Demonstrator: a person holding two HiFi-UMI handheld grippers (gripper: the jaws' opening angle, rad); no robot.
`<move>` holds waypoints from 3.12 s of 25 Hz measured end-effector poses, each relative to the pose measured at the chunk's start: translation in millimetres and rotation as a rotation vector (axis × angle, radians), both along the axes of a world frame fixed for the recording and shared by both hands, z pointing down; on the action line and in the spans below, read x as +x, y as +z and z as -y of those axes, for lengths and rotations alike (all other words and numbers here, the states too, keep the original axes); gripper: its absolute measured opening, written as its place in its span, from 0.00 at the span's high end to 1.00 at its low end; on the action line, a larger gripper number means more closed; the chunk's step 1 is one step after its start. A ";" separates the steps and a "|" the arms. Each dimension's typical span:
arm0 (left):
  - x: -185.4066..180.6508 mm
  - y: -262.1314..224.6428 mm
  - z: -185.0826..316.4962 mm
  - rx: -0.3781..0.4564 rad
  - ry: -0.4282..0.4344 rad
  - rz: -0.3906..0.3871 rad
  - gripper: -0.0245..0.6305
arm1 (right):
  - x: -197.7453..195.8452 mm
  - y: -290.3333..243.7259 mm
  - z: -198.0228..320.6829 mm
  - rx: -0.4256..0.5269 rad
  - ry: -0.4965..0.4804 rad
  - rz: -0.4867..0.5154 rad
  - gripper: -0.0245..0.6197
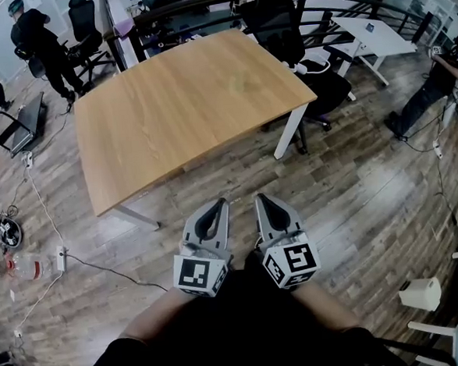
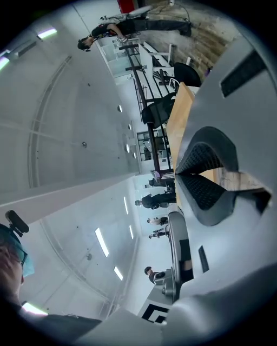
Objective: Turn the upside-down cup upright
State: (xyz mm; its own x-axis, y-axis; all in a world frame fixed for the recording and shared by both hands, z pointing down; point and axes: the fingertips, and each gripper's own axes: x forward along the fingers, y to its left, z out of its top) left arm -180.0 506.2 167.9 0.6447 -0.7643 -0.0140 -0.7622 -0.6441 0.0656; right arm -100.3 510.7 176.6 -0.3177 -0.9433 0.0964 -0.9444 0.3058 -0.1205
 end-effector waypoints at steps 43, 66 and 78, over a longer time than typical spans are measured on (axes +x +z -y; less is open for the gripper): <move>122.3 90.6 526.2 -0.126 -0.086 0.087 0.95 | 123.3 89.3 525.4 -0.171 -0.092 -0.032 0.94; 120.5 271.6 662.5 -0.233 -0.144 0.155 0.95 | 119.0 268.5 670.8 -0.320 -0.166 -0.122 0.60; 118.8 307.1 683.4 -0.255 -0.183 0.159 0.95 | 99.4 293.7 719.1 -0.256 -0.232 -0.194 0.50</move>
State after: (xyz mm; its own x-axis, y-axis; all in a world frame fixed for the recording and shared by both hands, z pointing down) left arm -61.2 -177.2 474.9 0.4752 -0.8335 0.2819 -0.8773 -0.4736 0.0785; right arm -0.9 -208.4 470.4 -0.4724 -0.7862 0.3984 -0.8665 0.4971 -0.0465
